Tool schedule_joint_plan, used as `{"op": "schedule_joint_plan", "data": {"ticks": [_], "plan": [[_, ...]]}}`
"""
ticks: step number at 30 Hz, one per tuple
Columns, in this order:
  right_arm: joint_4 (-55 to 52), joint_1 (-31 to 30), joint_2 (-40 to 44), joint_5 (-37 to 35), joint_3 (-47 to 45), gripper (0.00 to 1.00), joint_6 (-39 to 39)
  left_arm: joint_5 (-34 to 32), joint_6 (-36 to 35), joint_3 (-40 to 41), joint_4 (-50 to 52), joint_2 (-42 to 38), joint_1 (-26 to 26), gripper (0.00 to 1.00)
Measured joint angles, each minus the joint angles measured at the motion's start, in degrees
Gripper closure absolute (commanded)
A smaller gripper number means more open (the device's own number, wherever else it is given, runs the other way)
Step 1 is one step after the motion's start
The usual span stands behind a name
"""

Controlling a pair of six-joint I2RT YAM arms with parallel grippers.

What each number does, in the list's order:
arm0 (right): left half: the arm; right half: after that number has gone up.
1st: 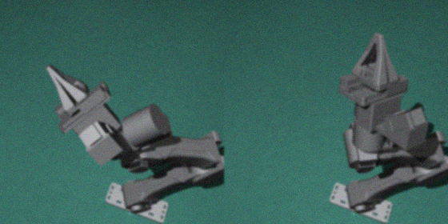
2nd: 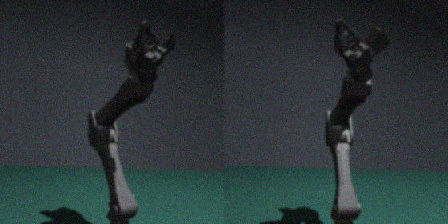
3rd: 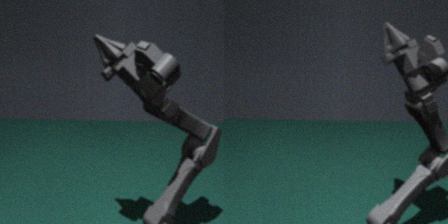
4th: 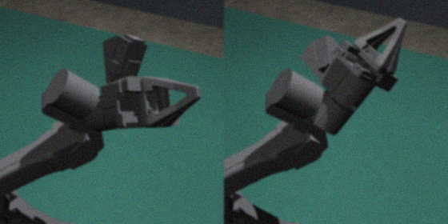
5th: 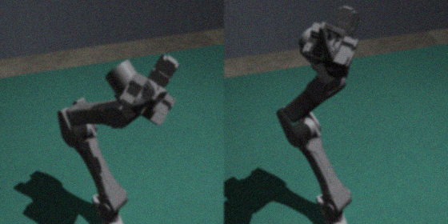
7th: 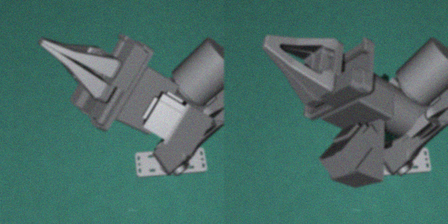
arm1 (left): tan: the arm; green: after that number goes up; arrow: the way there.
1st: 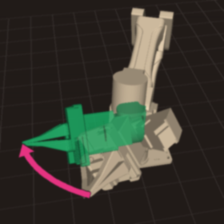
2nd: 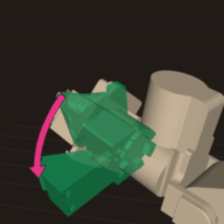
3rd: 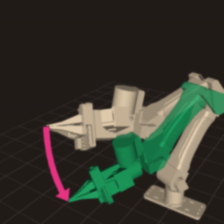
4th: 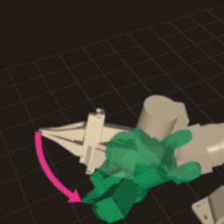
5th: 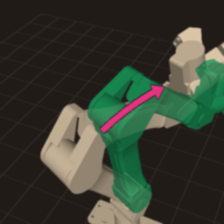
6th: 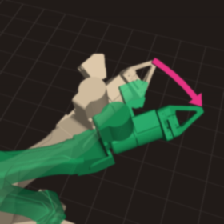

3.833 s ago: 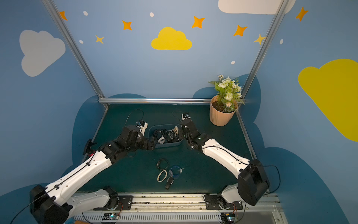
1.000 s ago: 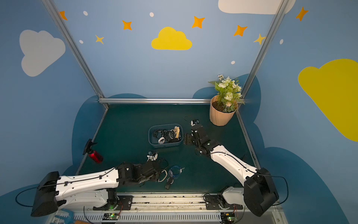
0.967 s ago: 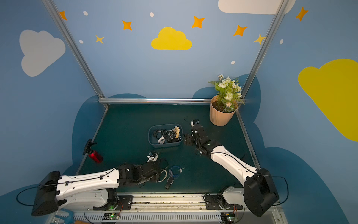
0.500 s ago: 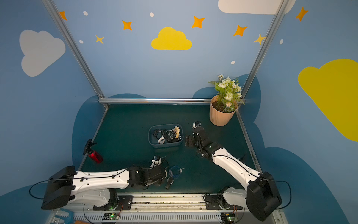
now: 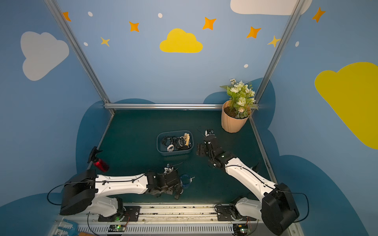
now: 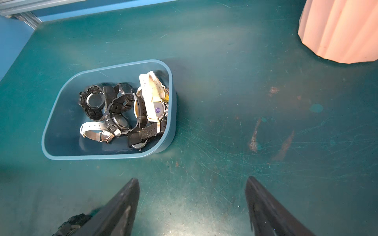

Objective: Put the watch into the storage box
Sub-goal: Pick up the watch at the center of the board.

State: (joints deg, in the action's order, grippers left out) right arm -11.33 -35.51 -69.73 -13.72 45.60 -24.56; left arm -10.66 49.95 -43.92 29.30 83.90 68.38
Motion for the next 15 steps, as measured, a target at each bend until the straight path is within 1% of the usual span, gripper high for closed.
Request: {"op": "schedule_joint_plan", "data": {"ticks": [2,5,10,15], "plan": [[0.00,0.00,0.00,-0.11,0.00,0.18,-0.09,0.35,-0.11,0.15,-0.04,0.02,-0.74,0.79],[0.00,0.00,0.00,-0.17,0.00,0.18,-0.13,0.76,-0.31,0.24,-0.04,0.02,-1.38,0.86],[0.02,0.00,0.00,-0.15,0.00,0.18,-0.31,0.94,-1.27,0.24,0.07,0.02,-1.62,0.96],[0.02,0.00,-0.15,-0.15,0.00,0.18,-0.33,0.94,-1.86,0.28,0.09,-0.68,-1.62,0.96]]}}
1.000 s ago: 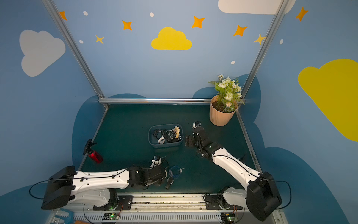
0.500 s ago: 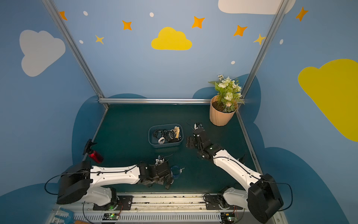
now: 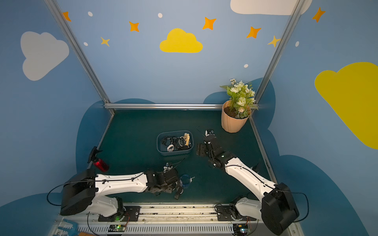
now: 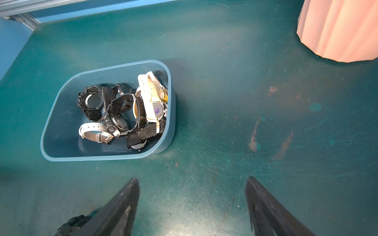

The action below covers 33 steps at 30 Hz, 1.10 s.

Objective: Put the watch into the storage box
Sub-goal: Pick up the watch at the center of the board, then place the watch in the storage box.

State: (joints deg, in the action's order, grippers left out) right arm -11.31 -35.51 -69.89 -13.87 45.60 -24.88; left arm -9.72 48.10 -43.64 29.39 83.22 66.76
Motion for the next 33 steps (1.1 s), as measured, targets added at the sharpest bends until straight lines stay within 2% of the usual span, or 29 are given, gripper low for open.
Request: {"op": "schedule_joint_plan", "data": {"ticks": [8,13,19,24,33], "plan": [[0.04,0.00,-0.37,0.07,0.00,0.18,-0.22,-0.20,-1.84,-0.42,1.01,-7.98,-1.70,0.96],[0.11,0.00,-0.37,0.11,0.00,0.18,-0.22,-0.81,-5.20,-2.86,1.92,-13.35,-6.16,0.96],[0.42,0.00,-0.55,0.31,0.02,0.18,-0.24,-0.28,-11.41,-5.97,-0.96,-16.17,-14.95,0.96],[0.39,0.00,-0.55,0.42,0.02,0.18,-0.22,1.11,-17.11,-10.75,-5.11,-11.45,-21.18,0.96],[0.28,0.00,-0.46,0.15,0.02,0.18,-0.17,4.42,-23.52,-20.61,-10.69,5.35,-26.56,0.96]]}}
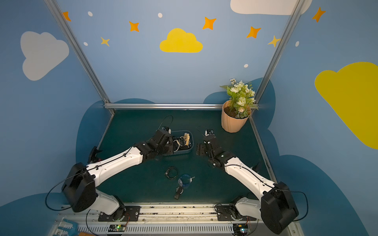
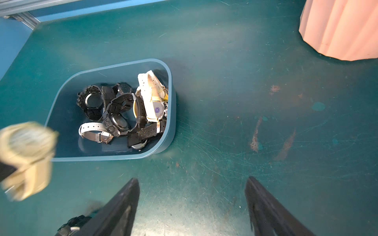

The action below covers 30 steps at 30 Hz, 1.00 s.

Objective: Put the watch into the storage box
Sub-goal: Place the watch in the storage box.

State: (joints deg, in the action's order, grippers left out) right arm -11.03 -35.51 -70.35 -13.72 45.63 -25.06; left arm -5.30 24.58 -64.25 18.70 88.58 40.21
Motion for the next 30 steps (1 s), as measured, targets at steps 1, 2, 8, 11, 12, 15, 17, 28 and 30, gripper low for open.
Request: {"op": "schedule_joint_plan", "data": {"ticks": [1,2,8,11,12,15,17,28,30], "plan": [[0.00,0.00,0.00,-0.09,0.00,0.18,0.00,0.22,-0.37,-1.22,-0.35,1.97,-0.66,0.96],[0.00,0.00,0.00,-0.17,0.02,0.18,0.02,0.55,-0.59,-2.36,-0.70,3.76,-1.33,0.96],[-0.68,0.00,0.33,-0.28,0.02,0.18,0.15,2.03,-1.01,-8.24,-0.74,11.41,-3.48,0.96],[-0.79,0.00,0.72,-0.52,0.02,0.18,0.42,2.23,-1.31,-10.71,-0.70,14.58,-3.52,0.96],[-0.79,0.00,0.74,-0.63,0.02,0.18,0.46,2.40,-1.38,-11.28,-0.70,15.45,-3.54,0.96],[-0.83,0.00,0.74,-0.68,0.02,0.18,0.46,3.19,-1.36,-12.87,-0.48,18.34,-3.63,0.96],[-0.87,0.00,0.74,-0.66,0.09,0.18,0.46,3.58,-1.29,-13.14,-0.07,19.80,-3.72,0.95],[-0.85,0.00,0.74,-0.83,0.13,0.18,0.72,5.90,-0.76,-12.94,1.14,21.11,-3.93,0.58],[-0.83,0.00,0.74,-0.83,0.13,0.18,0.85,6.38,-0.76,-12.24,0.92,19.80,-3.93,0.42]]}}
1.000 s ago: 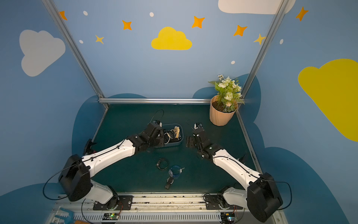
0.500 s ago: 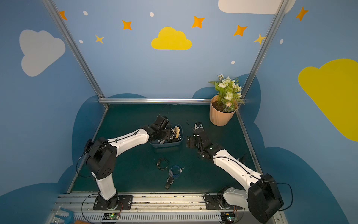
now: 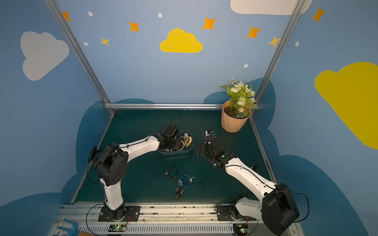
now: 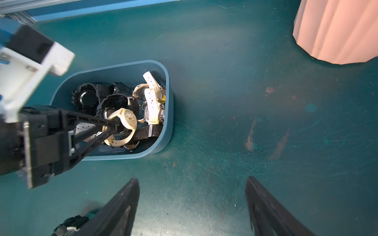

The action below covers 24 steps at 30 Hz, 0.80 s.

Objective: Put the watch into the storage box
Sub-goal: Place the watch in the storage box.

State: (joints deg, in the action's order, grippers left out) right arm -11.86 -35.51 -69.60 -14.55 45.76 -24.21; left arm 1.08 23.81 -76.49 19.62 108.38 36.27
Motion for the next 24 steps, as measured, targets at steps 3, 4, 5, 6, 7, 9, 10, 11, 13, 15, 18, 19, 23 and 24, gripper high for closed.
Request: {"op": "schedule_joint_plan", "data": {"ticks": [3,4,5,6,7,9,10,11,13,15,18,19,23,24], "plan": [[-0.02,0.00,-0.04,0.04,0.11,0.18,0.07,0.87,0.35,1.18,-0.09,-3.98,-0.02,0.22],[-0.07,0.00,-0.15,0.09,0.31,0.18,0.04,1.11,0.50,1.46,-0.17,-5.84,-0.02,0.16],[-0.13,0.00,-0.26,0.20,0.59,0.18,0.04,1.20,0.57,1.81,-0.39,-7.61,-0.04,0.11],[-0.22,0.00,-0.44,0.28,0.98,0.18,0.04,1.33,0.59,2.32,-0.85,-9.77,-0.04,0.08],[-0.17,0.00,-0.50,0.42,1.27,0.18,0.07,1.44,0.63,3.06,-1.49,-12.11,-0.07,0.05],[0.02,0.00,-0.50,0.48,1.36,0.18,0.07,1.40,0.61,5.20,-3.45,-16.61,-0.09,0.00],[0.02,0.00,-0.59,0.50,1.36,0.18,0.07,1.29,0.61,6.95,-4.55,-19.37,-0.11,0.00],[0.04,0.00,-0.70,0.52,1.36,0.18,0.04,1.20,0.70,8.44,-5.42,-21.46,-0.11,0.00],[0.04,0.00,-1.16,0.74,1.36,0.18,0.00,0.92,0.85,12.63,-7.50,-26.45,-0.15,0.00],[0.02,0.00,-1.81,1.18,1.49,0.18,-0.02,0.72,1.42,17.07,-9.66,-30.77,-0.17,0.00],[0.22,0.00,-3.30,2.05,2.03,0.18,0.00,0.24,2.80,24.65,-13.14,-36.94,-0.15,0.00],[0.48,0.00,-3.78,2.23,2.05,0.18,-0.02,0.00,3.28,26.97,-14.27,-38.45,-0.17,0.00],[0.24,0.00,-5.40,3.43,2.75,0.18,-0.02,-0.61,5.51,31.58,-16.94,-40.15,-0.17,0.00],[0.22,-0.02,-6.19,3.87,3.48,0.18,-0.04,-0.74,6.14,32.46,-17.05,-40.59,-0.17,0.00]]}}
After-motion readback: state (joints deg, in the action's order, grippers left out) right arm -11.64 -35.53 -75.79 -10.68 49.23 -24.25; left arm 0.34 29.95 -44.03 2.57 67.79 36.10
